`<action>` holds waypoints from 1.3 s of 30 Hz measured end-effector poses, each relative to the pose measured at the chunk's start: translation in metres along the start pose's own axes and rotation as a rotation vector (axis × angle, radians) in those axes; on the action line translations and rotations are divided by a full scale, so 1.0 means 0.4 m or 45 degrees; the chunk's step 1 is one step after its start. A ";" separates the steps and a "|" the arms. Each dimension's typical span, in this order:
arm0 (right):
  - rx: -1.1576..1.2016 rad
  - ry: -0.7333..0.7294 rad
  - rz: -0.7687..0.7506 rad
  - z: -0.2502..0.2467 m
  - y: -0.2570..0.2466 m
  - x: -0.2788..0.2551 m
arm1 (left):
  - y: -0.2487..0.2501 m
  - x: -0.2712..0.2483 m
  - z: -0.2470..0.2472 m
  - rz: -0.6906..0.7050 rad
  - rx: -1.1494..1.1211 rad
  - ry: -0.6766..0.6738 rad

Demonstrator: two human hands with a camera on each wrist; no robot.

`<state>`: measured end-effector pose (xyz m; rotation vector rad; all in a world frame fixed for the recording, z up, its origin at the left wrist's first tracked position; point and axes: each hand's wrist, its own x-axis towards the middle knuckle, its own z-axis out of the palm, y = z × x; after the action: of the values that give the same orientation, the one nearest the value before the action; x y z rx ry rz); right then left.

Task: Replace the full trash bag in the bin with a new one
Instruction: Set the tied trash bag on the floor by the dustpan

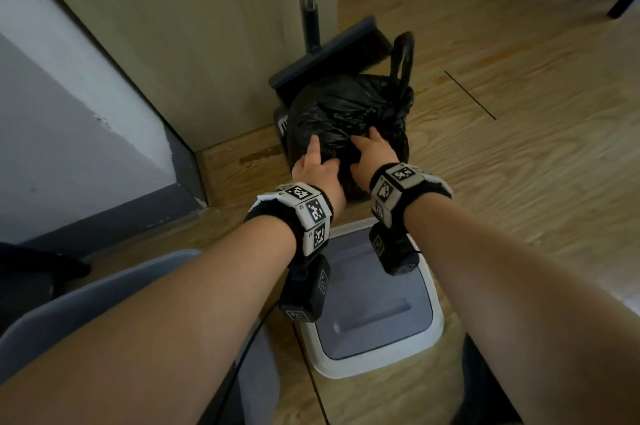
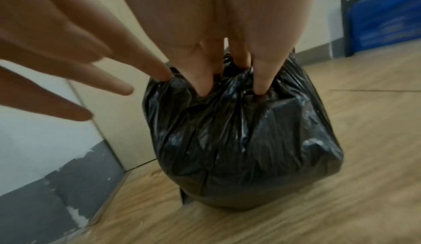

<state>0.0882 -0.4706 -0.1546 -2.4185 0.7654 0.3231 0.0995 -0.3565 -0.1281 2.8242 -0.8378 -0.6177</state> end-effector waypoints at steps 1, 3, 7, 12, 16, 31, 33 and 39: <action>-0.008 -0.061 0.014 -0.002 0.008 0.007 | -0.003 0.002 -0.003 -0.007 -0.021 -0.004; 0.003 -0.112 0.018 -0.011 0.027 0.015 | -0.011 0.012 -0.007 -0.022 -0.051 -0.058; 0.076 0.021 0.046 -0.023 0.050 0.006 | -0.016 0.029 0.003 -0.012 0.069 -0.121; 0.120 0.206 0.110 -0.034 0.034 -0.033 | -0.015 0.035 0.013 -0.017 0.044 -0.184; 0.079 0.169 0.136 -0.047 0.013 -0.054 | -0.005 0.027 -0.002 0.005 0.064 -0.167; -0.430 0.077 -0.052 -0.186 -0.186 -0.309 | 0.024 -0.200 -0.264 -0.084 0.105 0.006; -0.443 0.087 -0.099 -0.203 -0.228 -0.367 | 0.015 -0.267 -0.302 -0.088 0.087 0.044; -0.494 0.129 -0.295 -0.222 -0.363 -0.547 | -0.063 -0.483 -0.384 -0.198 0.032 0.200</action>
<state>0.0021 -0.3274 0.0665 -2.8748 0.4899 0.2778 0.0292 -0.2281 0.0722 2.9339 -0.6084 -0.3988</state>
